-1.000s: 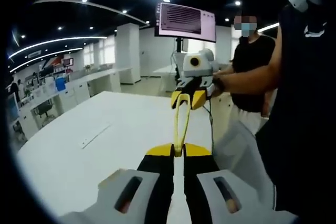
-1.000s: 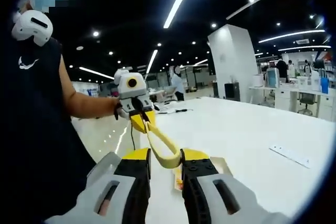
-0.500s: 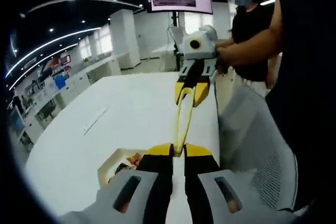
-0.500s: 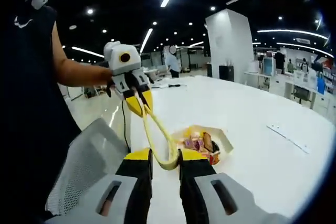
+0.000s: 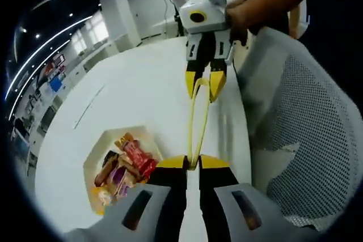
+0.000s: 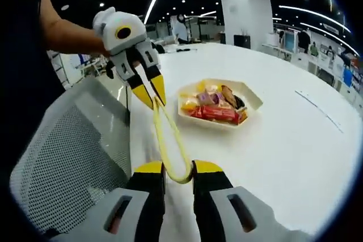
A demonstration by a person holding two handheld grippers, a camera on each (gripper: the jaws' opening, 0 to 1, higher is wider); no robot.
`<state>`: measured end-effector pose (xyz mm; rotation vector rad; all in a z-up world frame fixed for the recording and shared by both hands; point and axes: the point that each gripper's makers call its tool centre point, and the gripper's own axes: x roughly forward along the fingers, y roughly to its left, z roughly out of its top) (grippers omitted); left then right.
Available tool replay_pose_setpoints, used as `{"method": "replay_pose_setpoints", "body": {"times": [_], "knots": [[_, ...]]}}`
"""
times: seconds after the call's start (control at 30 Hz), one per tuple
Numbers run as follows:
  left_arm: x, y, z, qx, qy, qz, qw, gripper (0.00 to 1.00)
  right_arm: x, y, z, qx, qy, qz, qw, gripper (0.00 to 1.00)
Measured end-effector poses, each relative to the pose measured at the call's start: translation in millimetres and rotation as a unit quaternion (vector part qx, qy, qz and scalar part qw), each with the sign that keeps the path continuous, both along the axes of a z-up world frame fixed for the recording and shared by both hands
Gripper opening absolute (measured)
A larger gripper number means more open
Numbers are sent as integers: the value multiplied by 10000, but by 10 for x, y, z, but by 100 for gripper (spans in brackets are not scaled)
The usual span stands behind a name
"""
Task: Place the target food into the container with the food tongs after gripping and lifting it, then release it inside without dropping or visibly crushing the food.
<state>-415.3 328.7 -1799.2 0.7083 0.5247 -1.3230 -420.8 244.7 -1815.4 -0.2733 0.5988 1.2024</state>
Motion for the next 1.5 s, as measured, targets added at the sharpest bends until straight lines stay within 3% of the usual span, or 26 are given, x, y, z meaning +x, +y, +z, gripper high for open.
{"method": "replay_pose_setpoints", "body": {"times": [0.17, 0.27, 0.37, 0.47, 0.67, 0.8, 0.83, 0.87, 0.93, 1.1, 1.17, 1.27, 1.3, 1.37, 1.43, 1.5], "knots": [[-26, 11, -202, 113, 131, 63, 9998, 2, -18, -1, -149, -87, 246, -78, 9996, 18], [-60, -10, -318, 217, 117, 70, 9997, 2, -29, -19, -211, -275, 204, -12, 9994, 18], [-57, -22, -356, 272, 45, 87, 9996, 3, -21, -33, -226, -328, 199, -49, 9993, 19], [-60, -10, -407, 331, 63, 98, 9994, 5, -41, -38, -259, -223, 391, -164, 9988, 21], [-74, 38, -464, 496, 90, 91, 9987, 5, -54, -60, -270, -345, 322, -158, 9988, 23], [-83, 59, -520, 683, 56, 83, 9976, 15, -58, -66, -301, -455, 201, -146, 9987, 23], [-123, 67, -526, 598, 354, 322, 9971, 20, -52, -73, -313, -487, 196, -151, 9985, 23], [-147, 64, -534, 606, 489, 269, 9966, 22, -47, -73, -320, -495, 203, -159, 9984, 23], [-77, 44, -526, 591, 238, 200, 9978, 27, -6, -95, -328, -537, 228, -260, 9980, 19], [-36, 74, -510, 725, 148, 362, 9966, 30, -4, -123, -357, -575, 263, -296, 9976, 18], [4, 45, -412, 464, 6, 497, 9977, 32, -12, -181, -424, -721, 402, -332, 9960, 16], [-6, -11, -236, -171, 449, 1038, 9934, 37, -8, -177, -379, -569, 464, -431, 9964, 19], [5, -2, -205, -248, 440, 1084, 9928, 38, -20, -177, -372, -574, 458, -416, 9964, 20], [76, 30, -118, -339, 150, 1147, 9927, 49, -6, -198, -367, -633, 396, -440, 9962, 24], [112, 67, -8, -579, 179, 1391, 9884, 60, 20, -225, -318, -571, 401, -546, 9961, 27], [152, 136, 113, -806, 229, 1599, 9836, 63, 67, -279, -234, -472, 362, -705, 9957, 29]]}}
